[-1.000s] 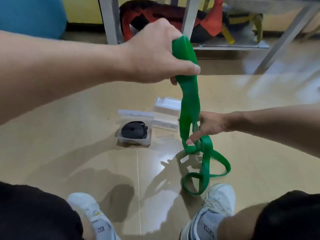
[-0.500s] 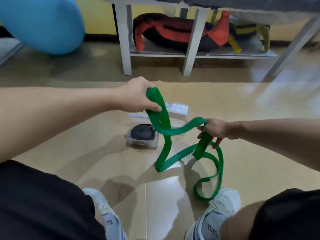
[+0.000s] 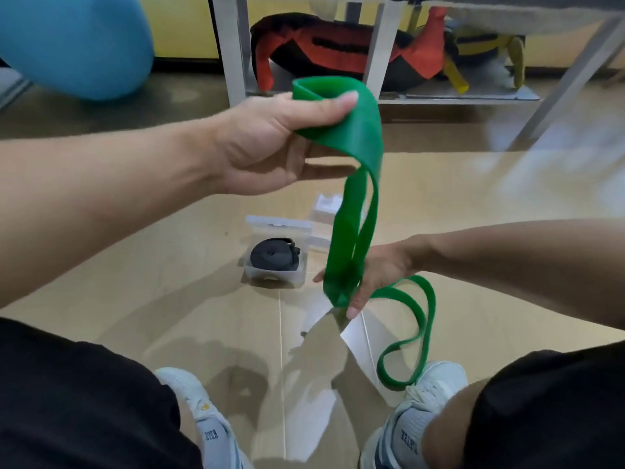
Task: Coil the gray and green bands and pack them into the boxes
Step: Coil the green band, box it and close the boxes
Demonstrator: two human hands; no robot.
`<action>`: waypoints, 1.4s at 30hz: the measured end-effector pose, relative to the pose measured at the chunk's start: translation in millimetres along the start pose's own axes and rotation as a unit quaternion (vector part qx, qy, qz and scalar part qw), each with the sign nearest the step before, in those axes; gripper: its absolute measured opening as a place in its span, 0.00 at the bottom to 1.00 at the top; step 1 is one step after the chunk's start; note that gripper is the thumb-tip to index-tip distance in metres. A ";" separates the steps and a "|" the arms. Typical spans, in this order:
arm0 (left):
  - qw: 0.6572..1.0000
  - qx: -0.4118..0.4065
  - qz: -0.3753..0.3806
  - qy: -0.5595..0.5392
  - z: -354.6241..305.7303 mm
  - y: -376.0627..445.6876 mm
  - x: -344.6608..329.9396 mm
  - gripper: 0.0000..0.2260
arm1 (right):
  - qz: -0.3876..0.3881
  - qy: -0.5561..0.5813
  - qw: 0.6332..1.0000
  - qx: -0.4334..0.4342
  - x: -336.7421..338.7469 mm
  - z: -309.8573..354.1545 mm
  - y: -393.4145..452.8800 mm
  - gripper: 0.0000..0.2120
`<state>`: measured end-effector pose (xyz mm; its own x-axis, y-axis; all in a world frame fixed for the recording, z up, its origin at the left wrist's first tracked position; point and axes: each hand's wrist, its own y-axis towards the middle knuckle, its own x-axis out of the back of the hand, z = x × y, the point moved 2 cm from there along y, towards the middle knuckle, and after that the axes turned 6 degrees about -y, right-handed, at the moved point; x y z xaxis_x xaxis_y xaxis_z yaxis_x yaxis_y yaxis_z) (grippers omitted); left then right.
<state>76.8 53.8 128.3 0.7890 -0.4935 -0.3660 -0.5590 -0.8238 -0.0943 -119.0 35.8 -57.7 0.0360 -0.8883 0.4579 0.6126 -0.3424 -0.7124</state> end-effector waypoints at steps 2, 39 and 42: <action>0.998 -0.019 -0.040 -0.038 -6.1 -0.6 10.7 0.14 | 0.038 0.065 0.997 -0.009 -5.3 -1.7 -1.3 0.32; 0.899 0.188 -0.182 0.351 86.2 12.2 70.2 0.20 | -0.367 0.100 0.921 0.078 31.9 57.2 -14.3 0.25; 0.907 0.185 -0.180 0.331 88.4 12.4 69.1 0.26 | -0.404 0.106 0.905 0.083 28.0 64.6 -14.0 0.25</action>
<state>101.9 34.1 20.0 0.8489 -0.3715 0.3760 -0.1849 -0.8751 -0.4471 -75.5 35.5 -0.5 -0.6176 -0.4133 0.6691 0.4822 -0.8711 -0.0930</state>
